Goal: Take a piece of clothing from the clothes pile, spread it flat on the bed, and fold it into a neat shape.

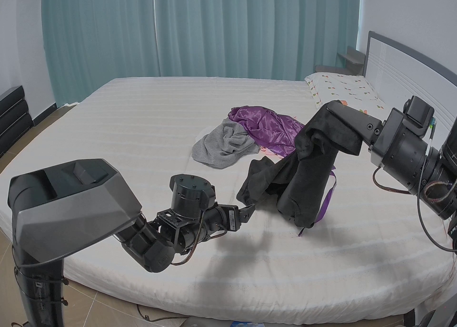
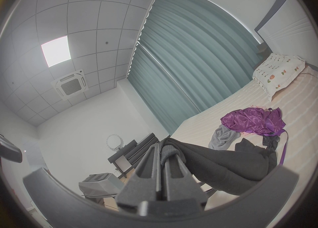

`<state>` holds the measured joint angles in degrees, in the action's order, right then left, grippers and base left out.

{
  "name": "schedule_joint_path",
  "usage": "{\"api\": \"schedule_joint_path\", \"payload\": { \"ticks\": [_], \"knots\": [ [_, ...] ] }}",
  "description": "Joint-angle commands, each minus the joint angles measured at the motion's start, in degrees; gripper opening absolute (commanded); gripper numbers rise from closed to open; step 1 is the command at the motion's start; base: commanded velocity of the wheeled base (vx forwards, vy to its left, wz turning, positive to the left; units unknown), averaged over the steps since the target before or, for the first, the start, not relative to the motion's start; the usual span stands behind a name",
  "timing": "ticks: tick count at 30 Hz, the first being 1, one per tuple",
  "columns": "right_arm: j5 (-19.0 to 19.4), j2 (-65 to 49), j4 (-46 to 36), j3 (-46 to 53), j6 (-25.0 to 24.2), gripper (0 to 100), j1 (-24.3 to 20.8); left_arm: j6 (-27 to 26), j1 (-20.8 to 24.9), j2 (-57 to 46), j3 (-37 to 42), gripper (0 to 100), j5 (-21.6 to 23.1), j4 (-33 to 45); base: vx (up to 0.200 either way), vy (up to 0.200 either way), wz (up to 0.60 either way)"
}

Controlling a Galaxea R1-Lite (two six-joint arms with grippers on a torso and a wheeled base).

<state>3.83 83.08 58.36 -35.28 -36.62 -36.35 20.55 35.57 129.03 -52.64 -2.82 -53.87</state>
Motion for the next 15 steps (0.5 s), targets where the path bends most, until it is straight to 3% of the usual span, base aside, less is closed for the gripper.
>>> {"api": "schedule_joint_path", "payload": {
  "ticks": [1,15],
  "knots": [
    [0.0,-1.3,0.0,0.2,0.1,0,-1.2,0.0,0.2,4.8,-6.0,100,0.0,1.8,0.000,0.000,0.00],
    [0.0,-2.3,-0.1,-0.7,0.8,0,-2.0,0.0,0.1,12.3,-26.6,100,0.2,16.9,0.000,0.000,0.00]
  ]
}}
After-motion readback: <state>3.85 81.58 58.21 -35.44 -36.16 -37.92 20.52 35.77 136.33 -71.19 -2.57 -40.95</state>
